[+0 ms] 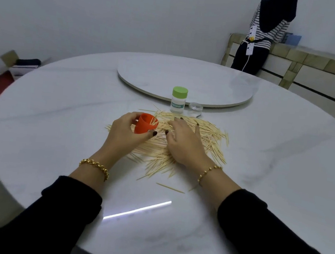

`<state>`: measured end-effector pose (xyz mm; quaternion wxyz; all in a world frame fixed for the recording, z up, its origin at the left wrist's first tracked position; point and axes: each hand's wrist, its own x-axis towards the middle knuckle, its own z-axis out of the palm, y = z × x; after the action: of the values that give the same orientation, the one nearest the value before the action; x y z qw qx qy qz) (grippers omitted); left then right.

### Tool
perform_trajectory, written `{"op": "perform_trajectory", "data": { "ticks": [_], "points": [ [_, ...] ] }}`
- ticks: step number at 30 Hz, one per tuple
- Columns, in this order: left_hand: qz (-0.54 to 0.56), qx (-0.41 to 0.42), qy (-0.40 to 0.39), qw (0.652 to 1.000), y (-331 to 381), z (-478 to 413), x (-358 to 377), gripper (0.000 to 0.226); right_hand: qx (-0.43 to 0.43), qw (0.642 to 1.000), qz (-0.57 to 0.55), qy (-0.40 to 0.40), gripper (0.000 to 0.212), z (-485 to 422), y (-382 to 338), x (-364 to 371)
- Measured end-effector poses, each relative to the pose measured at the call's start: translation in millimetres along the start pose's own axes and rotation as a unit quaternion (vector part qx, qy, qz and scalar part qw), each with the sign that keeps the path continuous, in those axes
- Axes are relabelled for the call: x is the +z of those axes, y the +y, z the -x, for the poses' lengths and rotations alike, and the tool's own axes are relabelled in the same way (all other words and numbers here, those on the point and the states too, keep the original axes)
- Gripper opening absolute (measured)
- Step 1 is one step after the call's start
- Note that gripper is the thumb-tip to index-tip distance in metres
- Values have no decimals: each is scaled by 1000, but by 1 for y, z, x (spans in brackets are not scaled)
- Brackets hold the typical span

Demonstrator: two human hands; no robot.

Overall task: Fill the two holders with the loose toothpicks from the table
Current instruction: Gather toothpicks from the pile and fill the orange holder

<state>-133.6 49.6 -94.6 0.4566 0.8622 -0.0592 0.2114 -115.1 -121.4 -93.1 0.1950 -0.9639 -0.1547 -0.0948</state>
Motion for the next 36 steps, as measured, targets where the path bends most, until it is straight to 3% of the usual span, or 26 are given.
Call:
{"op": "perform_trajectory", "data": {
  "ticks": [11,19,36],
  "points": [
    [-22,-29,34,999,-22,1,-29,53,-69,989,37,-124,50,-15,-34,25],
    [-25,-36,28,999,-22,-2,-30,61,-46,991,58,-115,48,-21,-21,19],
    [-51,-63,76,994,-43,6,-75,52,-156,973,57,-158,48,-40,-88,54]
  ]
}}
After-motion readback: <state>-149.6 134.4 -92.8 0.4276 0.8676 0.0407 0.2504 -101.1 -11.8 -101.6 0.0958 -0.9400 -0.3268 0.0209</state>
